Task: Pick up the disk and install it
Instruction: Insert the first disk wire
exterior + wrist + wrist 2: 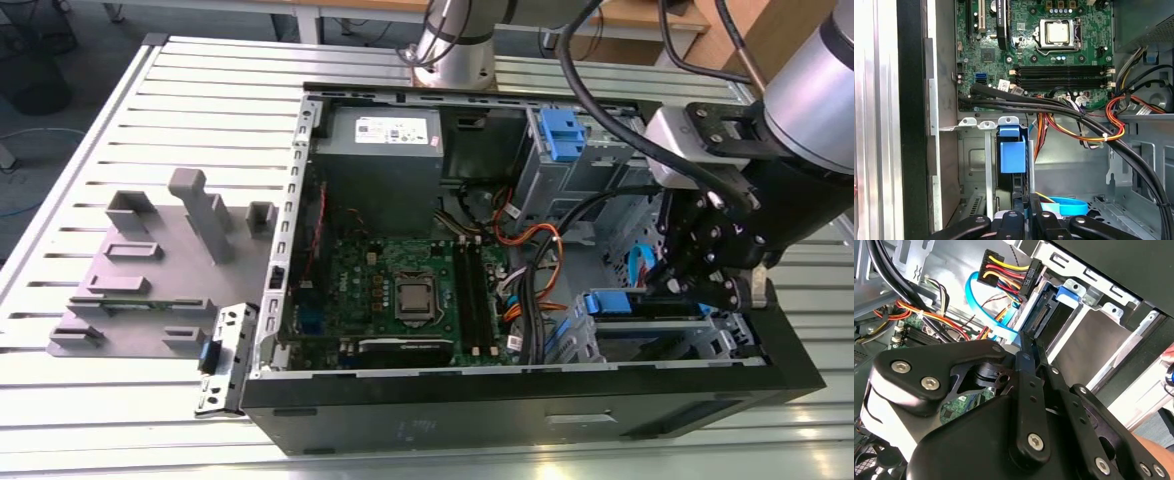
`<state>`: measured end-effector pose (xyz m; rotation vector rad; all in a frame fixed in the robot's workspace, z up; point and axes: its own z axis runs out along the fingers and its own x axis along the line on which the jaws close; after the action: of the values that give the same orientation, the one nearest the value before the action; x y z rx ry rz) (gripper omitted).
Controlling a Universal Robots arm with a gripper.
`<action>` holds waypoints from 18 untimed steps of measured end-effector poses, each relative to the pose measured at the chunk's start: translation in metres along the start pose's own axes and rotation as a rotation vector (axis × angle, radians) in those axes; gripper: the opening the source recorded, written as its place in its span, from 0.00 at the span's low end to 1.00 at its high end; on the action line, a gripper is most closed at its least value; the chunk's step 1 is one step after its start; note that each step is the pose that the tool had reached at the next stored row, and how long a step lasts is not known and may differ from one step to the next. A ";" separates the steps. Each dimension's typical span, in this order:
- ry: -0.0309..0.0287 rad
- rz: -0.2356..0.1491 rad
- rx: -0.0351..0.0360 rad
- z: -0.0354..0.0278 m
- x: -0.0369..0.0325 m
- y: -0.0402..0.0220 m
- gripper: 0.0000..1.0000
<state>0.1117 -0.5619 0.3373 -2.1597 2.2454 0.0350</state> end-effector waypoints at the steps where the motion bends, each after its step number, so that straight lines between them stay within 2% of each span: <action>1: 0.0000 0.000 -0.0005 0.0000 0.0000 -0.0005 0.16; 18: 0.0002 0.000 -0.0014 0.0013 0.0022 -0.0009 0.16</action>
<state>0.1125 -0.5642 0.3359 -2.1605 2.2462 0.0363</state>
